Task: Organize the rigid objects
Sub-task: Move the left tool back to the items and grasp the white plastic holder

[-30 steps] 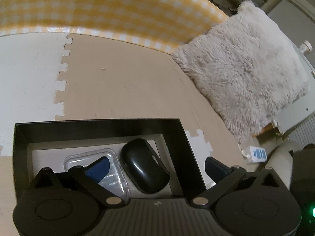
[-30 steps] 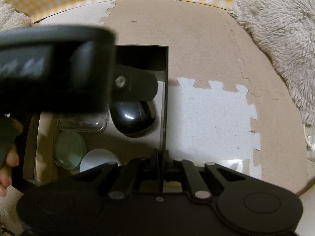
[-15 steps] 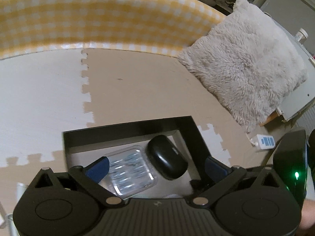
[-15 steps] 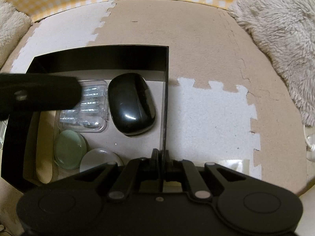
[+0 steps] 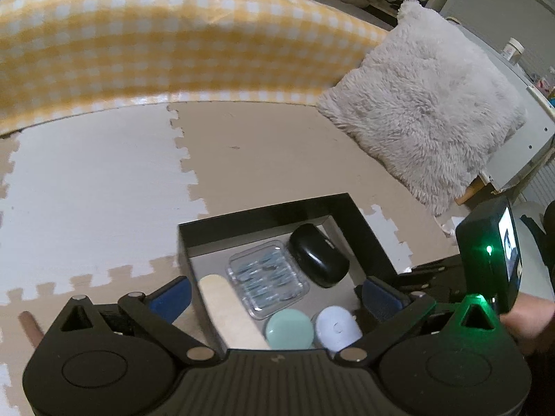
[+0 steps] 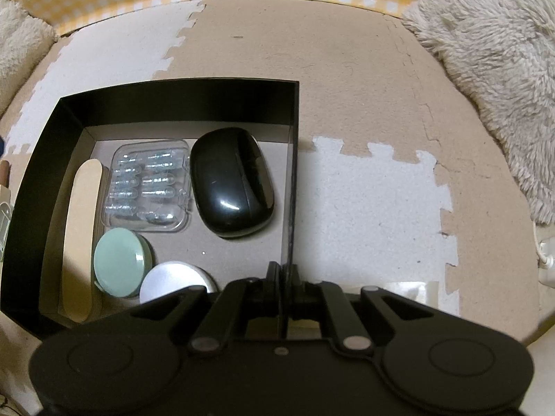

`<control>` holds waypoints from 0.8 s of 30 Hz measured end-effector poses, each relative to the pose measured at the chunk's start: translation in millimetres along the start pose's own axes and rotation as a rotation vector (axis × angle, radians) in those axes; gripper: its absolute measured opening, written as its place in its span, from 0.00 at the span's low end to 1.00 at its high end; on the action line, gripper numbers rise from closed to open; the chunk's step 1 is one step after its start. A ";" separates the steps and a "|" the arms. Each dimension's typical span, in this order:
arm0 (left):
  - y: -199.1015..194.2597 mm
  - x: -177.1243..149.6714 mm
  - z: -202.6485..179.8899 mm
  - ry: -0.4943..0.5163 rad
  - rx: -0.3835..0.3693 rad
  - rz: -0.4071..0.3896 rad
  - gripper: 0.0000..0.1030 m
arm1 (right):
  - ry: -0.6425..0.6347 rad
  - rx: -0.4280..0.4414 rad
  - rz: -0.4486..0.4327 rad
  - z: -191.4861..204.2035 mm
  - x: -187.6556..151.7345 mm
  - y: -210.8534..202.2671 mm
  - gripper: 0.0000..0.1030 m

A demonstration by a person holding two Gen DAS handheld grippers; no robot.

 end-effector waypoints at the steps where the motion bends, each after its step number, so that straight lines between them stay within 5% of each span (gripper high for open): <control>1: -3.4 0.6 2.0 0.006 0.002 -0.003 1.00 | 0.000 0.000 0.000 -0.1 -0.1 0.0 0.07; 14: -52.4 3.9 57.3 0.132 0.092 -0.044 1.00 | -0.002 -0.001 0.001 -1.4 -0.4 -0.5 0.07; 24: -55.7 -32.6 103.5 0.095 0.174 0.061 1.00 | -0.007 -0.005 0.002 1.0 0.5 0.1 0.07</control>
Point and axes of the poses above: each gripper's, at about its wrist camera, not at the fingertips, and y roughly the way its jaws point, z to its left, x to its top, the point moved 7 cm from there along y, roughly the way its jaws point, and after that the axes turned 15 degrees about -z, right-handed, at the moved point
